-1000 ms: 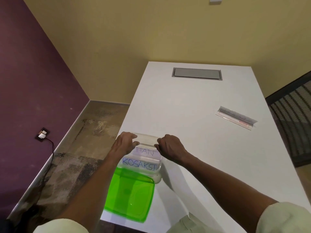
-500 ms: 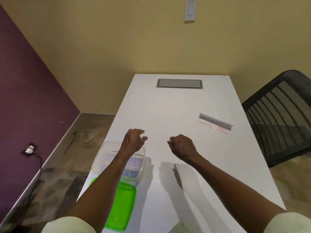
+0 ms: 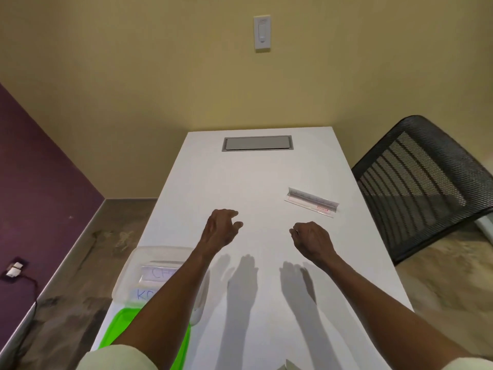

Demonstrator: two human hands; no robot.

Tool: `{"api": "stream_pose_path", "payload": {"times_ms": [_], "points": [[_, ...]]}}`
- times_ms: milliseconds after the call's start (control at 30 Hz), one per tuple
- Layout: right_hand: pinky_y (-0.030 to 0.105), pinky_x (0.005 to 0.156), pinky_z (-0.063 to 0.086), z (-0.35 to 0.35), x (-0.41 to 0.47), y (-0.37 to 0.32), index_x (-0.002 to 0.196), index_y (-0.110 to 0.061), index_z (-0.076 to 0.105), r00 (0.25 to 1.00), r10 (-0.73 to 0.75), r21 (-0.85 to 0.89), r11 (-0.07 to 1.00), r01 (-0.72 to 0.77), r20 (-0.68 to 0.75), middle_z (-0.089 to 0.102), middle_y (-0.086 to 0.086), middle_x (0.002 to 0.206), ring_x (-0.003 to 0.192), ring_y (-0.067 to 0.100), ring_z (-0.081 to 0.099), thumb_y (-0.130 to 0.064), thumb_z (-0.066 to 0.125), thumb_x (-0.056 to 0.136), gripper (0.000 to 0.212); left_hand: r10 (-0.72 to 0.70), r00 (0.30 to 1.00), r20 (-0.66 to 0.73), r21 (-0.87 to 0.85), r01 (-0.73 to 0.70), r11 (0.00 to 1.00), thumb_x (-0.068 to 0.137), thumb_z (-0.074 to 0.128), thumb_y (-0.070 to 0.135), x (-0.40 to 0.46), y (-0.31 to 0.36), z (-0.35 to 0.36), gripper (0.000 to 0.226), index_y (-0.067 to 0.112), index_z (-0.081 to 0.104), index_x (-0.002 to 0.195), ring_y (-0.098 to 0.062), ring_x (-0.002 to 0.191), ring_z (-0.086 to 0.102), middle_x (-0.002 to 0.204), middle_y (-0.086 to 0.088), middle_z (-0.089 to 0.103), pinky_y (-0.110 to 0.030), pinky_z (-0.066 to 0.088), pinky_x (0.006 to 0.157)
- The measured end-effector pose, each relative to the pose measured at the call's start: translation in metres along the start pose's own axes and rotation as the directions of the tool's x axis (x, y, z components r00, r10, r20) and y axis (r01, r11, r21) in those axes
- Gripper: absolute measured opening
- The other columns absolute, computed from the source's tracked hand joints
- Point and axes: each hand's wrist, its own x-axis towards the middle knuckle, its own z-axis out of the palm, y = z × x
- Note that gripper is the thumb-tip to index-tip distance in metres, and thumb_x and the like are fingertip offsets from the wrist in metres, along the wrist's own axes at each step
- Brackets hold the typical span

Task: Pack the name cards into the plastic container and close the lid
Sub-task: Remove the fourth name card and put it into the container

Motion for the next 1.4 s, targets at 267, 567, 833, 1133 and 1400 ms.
{"api": "stream_pose_path", "payload": {"times_ms": [267, 567, 833, 1133, 1400], "points": [[0.030, 0.055, 0.028, -0.019, -0.002, 0.052, 0.062, -0.013, 0.040, 0.988, 0.154, 0.002, 0.988, -0.154, 0.016, 0.052, 0.004, 0.059, 0.064, 0.026, 0.041, -0.026, 0.048, 0.092, 0.033, 0.024, 0.998, 0.062, -0.032, -0.022, 0.999, 0.089, 0.062, 0.032, 0.028, 0.037, 0.030, 0.043, 0.015, 0.059, 0.129, -0.020, 0.132, 0.044, 0.134, -0.003, 0.058, -0.037, 0.039, 0.107], [0.031, 0.053, 0.028, -0.019, 0.012, 0.104, 0.055, -0.014, 0.028, 0.950, 0.298, 0.048, 0.952, -0.303, 0.093, 0.030, -0.003, 0.048, 0.059, 0.026, 0.034, -0.023, 0.045, 0.092, 0.041, 0.070, 0.987, 0.148, -0.040, -0.064, 0.997, 0.089, 0.062, 0.029, 0.072, 0.064, 0.074, 0.041, 0.011, 0.061, 0.125, -0.024, 0.125, 0.052, 0.129, -0.006, 0.062, -0.036, 0.043, 0.103], [0.029, 0.045, 0.018, 0.004, 0.052, 0.145, 0.056, -0.014, 0.025, 0.899, 0.416, 0.143, 0.890, -0.434, 0.141, 0.030, -0.001, 0.050, 0.052, 0.020, 0.028, -0.014, 0.043, 0.086, 0.035, 0.126, 0.981, 0.150, -0.009, -0.126, 0.992, 0.087, 0.047, 0.006, 0.132, 0.084, 0.098, 0.022, 0.015, 0.055, 0.068, -0.031, 0.069, 0.046, 0.065, -0.007, 0.053, -0.029, 0.040, 0.065], [0.027, 0.043, 0.021, 0.033, 0.116, 0.183, 0.048, -0.015, 0.027, 0.801, 0.562, 0.288, 0.747, -0.599, 0.207, 0.032, 0.000, 0.048, 0.048, 0.020, 0.032, -0.008, 0.041, 0.087, 0.042, 0.153, 0.967, 0.202, -0.042, -0.147, 0.988, 0.062, 0.024, 0.004, 0.200, 0.096, 0.121, 0.011, 0.014, 0.024, 0.059, -0.028, 0.067, 0.015, 0.059, -0.007, 0.017, -0.037, 0.016, 0.052], [0.031, 0.069, 0.040, 0.064, 0.160, 0.209, 0.076, -0.008, 0.052, 0.611, 0.659, 0.281, 0.545, -0.790, 0.439, 0.051, 0.010, 0.078, 0.078, 0.028, 0.048, -0.025, 0.041, 0.092, 0.025, -0.026, 0.971, 0.237, -0.098, 0.050, 0.994, 0.087, 0.037, -0.006, 0.243, 0.113, 0.159, 0.042, 0.020, 0.022, 0.058, -0.021, 0.061, 0.028, 0.057, 0.003, 0.028, -0.031, 0.022, 0.054]]}}
